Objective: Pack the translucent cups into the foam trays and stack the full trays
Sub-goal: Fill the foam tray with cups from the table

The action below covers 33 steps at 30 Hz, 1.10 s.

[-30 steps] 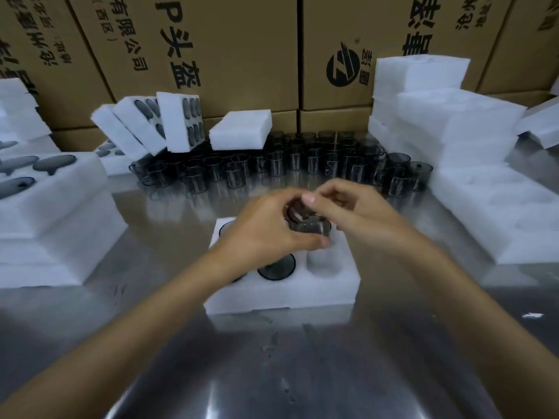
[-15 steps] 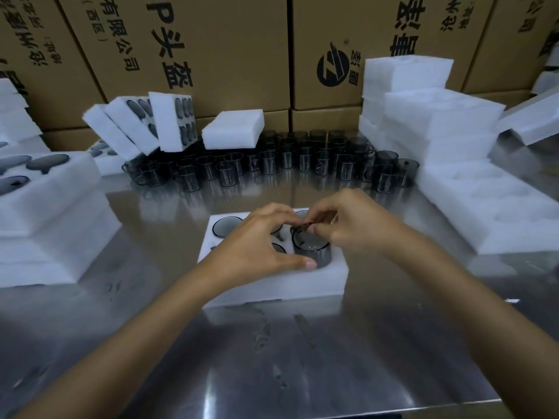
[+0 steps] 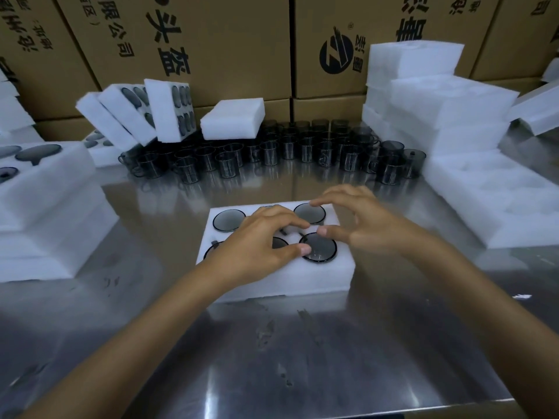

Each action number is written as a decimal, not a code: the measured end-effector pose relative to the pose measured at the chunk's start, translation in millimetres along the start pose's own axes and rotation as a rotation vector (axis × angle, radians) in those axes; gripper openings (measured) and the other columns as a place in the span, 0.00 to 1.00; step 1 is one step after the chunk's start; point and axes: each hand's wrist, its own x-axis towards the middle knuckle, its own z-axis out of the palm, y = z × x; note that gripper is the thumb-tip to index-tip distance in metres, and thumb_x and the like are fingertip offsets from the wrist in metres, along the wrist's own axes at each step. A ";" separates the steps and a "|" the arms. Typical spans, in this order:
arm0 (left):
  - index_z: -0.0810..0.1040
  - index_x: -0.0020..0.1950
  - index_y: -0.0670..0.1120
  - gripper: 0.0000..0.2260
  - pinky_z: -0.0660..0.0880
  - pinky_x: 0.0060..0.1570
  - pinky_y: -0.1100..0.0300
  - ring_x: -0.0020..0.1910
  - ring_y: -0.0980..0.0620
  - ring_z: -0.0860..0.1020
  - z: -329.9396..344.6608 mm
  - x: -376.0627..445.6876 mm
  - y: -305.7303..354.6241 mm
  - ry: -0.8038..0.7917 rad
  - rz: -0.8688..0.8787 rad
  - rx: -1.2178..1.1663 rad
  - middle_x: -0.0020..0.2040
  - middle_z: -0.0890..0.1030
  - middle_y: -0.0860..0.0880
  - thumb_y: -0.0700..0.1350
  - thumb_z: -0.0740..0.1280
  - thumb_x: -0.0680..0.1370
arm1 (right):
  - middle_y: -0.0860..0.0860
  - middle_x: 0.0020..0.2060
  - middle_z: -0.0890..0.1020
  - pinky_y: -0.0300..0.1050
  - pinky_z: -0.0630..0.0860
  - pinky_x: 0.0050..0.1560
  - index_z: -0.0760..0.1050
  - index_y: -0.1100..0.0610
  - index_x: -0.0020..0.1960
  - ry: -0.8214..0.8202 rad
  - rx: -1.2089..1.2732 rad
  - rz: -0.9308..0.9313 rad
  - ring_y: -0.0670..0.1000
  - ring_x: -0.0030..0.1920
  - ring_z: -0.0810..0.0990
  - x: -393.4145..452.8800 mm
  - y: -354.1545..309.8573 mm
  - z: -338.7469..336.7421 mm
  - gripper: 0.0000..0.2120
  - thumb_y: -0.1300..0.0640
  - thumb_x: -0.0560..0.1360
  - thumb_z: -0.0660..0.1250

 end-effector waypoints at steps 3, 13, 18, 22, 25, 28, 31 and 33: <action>0.79 0.62 0.57 0.14 0.64 0.68 0.54 0.62 0.59 0.69 2.6 1.1 1.6 0.014 0.012 0.014 0.58 0.75 0.61 0.52 0.71 0.76 | 0.41 0.71 0.68 0.53 0.60 0.74 0.71 0.40 0.70 -0.043 0.107 0.056 0.46 0.75 0.59 -1.7 10.7 3.8 0.24 0.44 0.76 0.71; 0.84 0.47 0.48 0.08 0.73 0.45 0.62 0.45 0.50 0.80 -15.8 33.0 -8.4 0.074 -0.026 -0.202 0.48 0.83 0.50 0.49 0.66 0.81 | 0.47 0.60 0.81 0.35 0.67 0.58 0.79 0.52 0.62 0.327 0.333 0.344 0.47 0.63 0.77 21.6 55.2 30.6 0.12 0.50 0.80 0.67; 0.80 0.40 0.44 0.16 0.76 0.53 0.46 0.45 0.43 0.80 -11.6 76.0 -13.5 0.042 -0.071 -0.101 0.43 0.83 0.41 0.56 0.67 0.79 | 0.54 0.62 0.77 0.38 0.64 0.60 0.78 0.57 0.61 0.632 0.091 0.350 0.54 0.65 0.72 31.9 77.3 27.6 0.14 0.62 0.76 0.65; 0.76 0.36 0.41 0.19 0.71 0.38 0.58 0.29 0.58 0.72 0.3 125.3 -5.1 -0.048 -0.011 -0.073 0.29 0.74 0.54 0.54 0.67 0.80 | 0.56 0.70 0.69 0.52 0.65 0.70 0.71 0.58 0.68 0.768 -0.001 0.427 0.58 0.70 0.66 44.5 96.5 9.7 0.21 0.61 0.75 0.66; 0.77 0.38 0.42 0.18 0.66 0.34 0.61 0.27 0.59 0.67 13.4 163.3 -0.1 -0.101 -0.019 -0.015 0.29 0.71 0.53 0.54 0.66 0.80 | 0.57 0.73 0.66 0.54 0.63 0.72 0.66 0.58 0.74 0.813 0.122 0.534 0.58 0.73 0.64 52.6 110.7 -0.1 0.27 0.59 0.76 0.66; 0.78 0.44 0.42 0.14 0.69 0.41 0.60 0.35 0.60 0.73 26.9 192.5 -3.0 -0.164 -0.057 0.013 0.35 0.75 0.55 0.52 0.66 0.80 | 0.56 0.74 0.65 0.57 0.63 0.73 0.64 0.55 0.76 0.804 0.141 0.536 0.57 0.74 0.63 57.5 118.6 -1.7 0.30 0.58 0.76 0.66; 0.80 0.51 0.40 0.14 0.70 0.41 0.61 0.37 0.60 0.75 41.6 201.5 -10.3 -0.255 -0.113 -0.005 0.40 0.78 0.54 0.51 0.66 0.81 | 0.55 0.74 0.65 0.57 0.63 0.73 0.63 0.54 0.76 0.803 0.138 0.541 0.56 0.75 0.63 59.3 122.5 -1.2 0.31 0.57 0.75 0.67; 0.81 0.51 0.40 0.13 0.70 0.41 0.64 0.38 0.58 0.75 48.6 199.2 -15.7 -0.284 -0.125 -0.018 0.41 0.79 0.51 0.50 0.66 0.81 | 0.55 0.74 0.65 0.56 0.62 0.73 0.63 0.54 0.76 0.811 0.138 0.546 0.56 0.75 0.63 59.4 123.3 -1.5 0.31 0.56 0.75 0.67</action>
